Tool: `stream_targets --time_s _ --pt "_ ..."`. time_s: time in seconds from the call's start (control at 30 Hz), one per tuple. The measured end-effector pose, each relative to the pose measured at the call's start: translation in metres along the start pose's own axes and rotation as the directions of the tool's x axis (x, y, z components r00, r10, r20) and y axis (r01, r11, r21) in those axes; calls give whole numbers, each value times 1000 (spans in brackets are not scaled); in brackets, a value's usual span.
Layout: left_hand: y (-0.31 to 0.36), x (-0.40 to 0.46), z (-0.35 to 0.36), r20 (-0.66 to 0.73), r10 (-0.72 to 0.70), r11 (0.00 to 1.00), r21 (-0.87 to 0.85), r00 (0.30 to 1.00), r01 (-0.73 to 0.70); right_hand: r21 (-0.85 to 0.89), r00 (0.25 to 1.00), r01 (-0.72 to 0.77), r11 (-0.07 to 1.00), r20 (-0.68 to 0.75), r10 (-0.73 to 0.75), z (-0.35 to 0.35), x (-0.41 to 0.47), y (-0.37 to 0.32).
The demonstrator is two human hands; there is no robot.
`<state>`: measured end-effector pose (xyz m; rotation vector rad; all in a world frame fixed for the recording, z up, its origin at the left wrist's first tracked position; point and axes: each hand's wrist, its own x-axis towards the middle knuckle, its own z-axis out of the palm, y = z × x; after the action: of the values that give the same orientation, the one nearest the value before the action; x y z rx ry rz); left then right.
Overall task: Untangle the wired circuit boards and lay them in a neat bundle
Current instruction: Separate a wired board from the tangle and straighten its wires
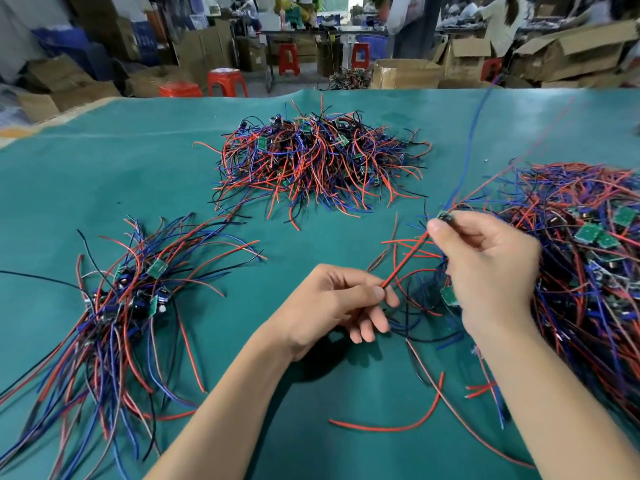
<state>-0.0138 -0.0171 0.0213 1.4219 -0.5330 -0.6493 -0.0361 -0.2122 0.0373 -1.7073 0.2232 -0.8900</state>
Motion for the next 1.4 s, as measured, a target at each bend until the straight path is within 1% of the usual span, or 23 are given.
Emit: stream_targets --time_s 0.07,0.17,0.23,0.3,0.4,0.5,0.57,0.6,0.63,0.67,0.73,0.77,0.8,0.83,0.87,0.9,0.97,1.0,1.1,1.17,1.2,1.3,1.4 --pt "0 0 1 16 -1 1000 30 1000 0 9 993 8 1000 -121 -7 -11 6 -4" --pt "-1 -1 2 18 7 999 49 1000 -8 -9 947 33 999 -319 -34 -33 17 -9" --pt "-2 0 3 -8 25 999 42 1000 -25 21 932 49 999 -359 -38 -41 20 -21" --pt "-3 1 4 -45 37 999 27 998 -36 140 961 71 988 -275 -30 -29 11 -41" --pt "-4 2 3 -90 33 999 4 995 -33 336 1000 17 942 -16 -13 8 -4 -77" --pt "-2 2 5 -109 21 1000 11 994 -19 424 976 -121 898 218 28 49 -5 -118" --pt "0 1 5 -113 31 999 29 993 -28 453 927 -249 856 366 75 79 -6 -138" --pt "1 -1 6 -111 41 999 40 993 -37 428 886 -297 854 456 80 95 -8 -146" --pt "2 -3 6 -117 45 998 48 992 -40 364 832 -311 878 550 67 111 -11 -152" --pt "4 -5 7 -121 48 997 61 992 -40 272 764 -288 918 643 49 127 -12 -157" --pt "5 -6 7 -128 55 995 87 990 -44 28 601 -137 990 797 61 156 -12 -158" --pt "5 -5 7 -134 57 994 95 989 -44 -97 548 -11 995 832 87 169 -9 -154" --pt "5 -4 6 -141 58 994 95 988 -45 -215 534 134 967 838 112 179 -3 -145" --pt "5 -3 7 -142 61 995 85 988 -49 -327 548 265 907 825 138 186 4 -132" --pt "5 -3 8 -140 60 996 69 988 -51 -438 573 352 827 800 180 190 11 -117" --pt "5 -2 8 -140 53 998 54 989 -46 -538 600 397 744 765 234 192 18 -99" --pt "3 0 8 -136 40 999 33 990 -36 -676 636 412 611 694 338 190 25 -64" --pt "3 0 7 -130 42 999 27 991 -39 -717 656 385 581 655 374 188 26 -48" --pt "2 0 6 -134 49 999 26 990 -46 -760 725 273 590 565 394 188 25 -20" --pt "2 0 5 -130 55 998 29 990 -52 -767 745 254 590 544 386 190 25 -14" --pt "2 -1 4 -123 52 999 21 991 -50 -770 738 254 586 546 396 190 26 -13" --pt "1 1 3 -123 35 999 -17 992 -37 -757 677 272 594 589 441 184 32 -19" --pt "-1 5 1 -178 -1 995 -101 984 -18 -721 636 181 669 604 480 164 40 -23"
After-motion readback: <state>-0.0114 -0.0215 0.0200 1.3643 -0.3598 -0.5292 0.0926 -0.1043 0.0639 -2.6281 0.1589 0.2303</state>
